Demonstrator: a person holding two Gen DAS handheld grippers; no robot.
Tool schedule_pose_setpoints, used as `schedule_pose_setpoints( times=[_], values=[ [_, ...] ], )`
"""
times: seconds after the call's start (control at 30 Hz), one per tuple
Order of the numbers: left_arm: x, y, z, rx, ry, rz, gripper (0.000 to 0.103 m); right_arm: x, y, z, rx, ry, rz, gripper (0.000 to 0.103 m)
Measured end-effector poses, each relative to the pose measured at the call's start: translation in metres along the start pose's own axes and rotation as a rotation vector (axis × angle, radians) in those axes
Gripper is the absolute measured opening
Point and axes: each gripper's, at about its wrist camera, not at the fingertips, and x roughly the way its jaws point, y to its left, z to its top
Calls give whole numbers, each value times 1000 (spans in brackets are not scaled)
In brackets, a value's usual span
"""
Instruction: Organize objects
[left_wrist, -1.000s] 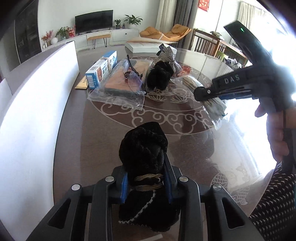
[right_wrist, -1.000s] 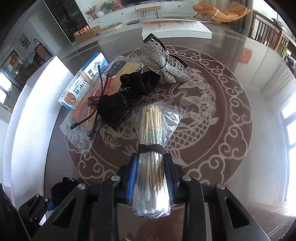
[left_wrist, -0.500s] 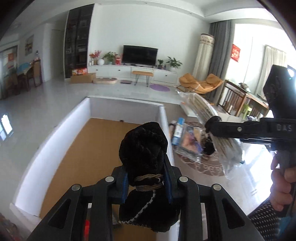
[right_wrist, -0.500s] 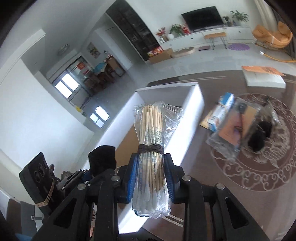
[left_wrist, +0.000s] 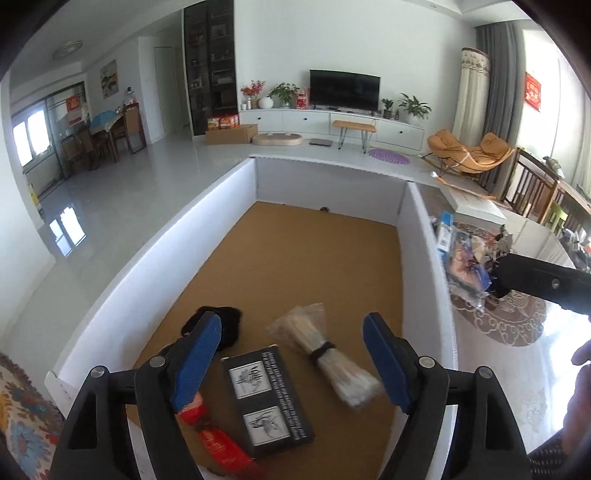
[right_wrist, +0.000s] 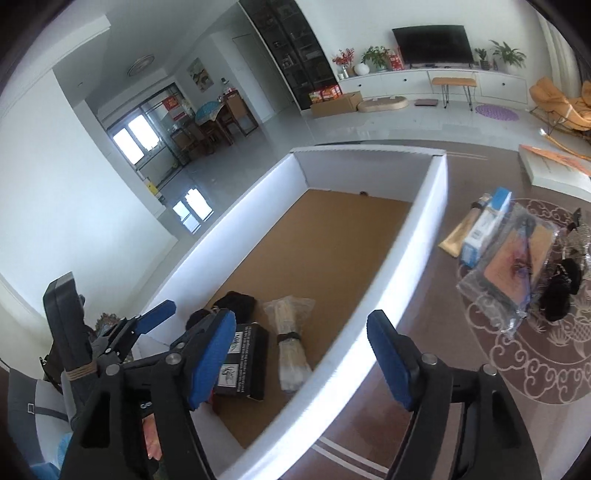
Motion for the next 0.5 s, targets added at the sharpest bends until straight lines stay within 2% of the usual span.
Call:
schedule_pose_setpoints(
  times=[0.07, 0.13, 0.17, 0.23, 0.27, 0.33, 0.4, 0.5],
  values=[
    [-8, -35, 8, 52, -23, -102, 80, -24, -31, -9, 14, -74, -105, 92],
    [-20, -75, 4, 117, -25, -209, 100, -43, -67, -24, 9, -142, -272, 97],
    [-21, -93, 2, 146, -17, -268, 103, -50, -86, -35, 6, -156, -363, 98],
    [-17, -130, -11, 189, 27, -381, 103, -54, -129, -59, 33, -125, -519, 98],
    [-8, -148, -20, 206, 71, -412, 103, -55, -150, -72, 61, -93, -570, 98],
    [14, -180, -37, 231, 139, -427, 103, -63, -184, -95, 127, -58, -625, 98],
    [41, -201, -52, 251, 182, -389, 103, -74, -202, -109, 158, -60, -667, 98],
    [69, -223, -58, 273, 184, -323, 103, -90, -209, -126, 159, -81, -714, 98]
  ],
)
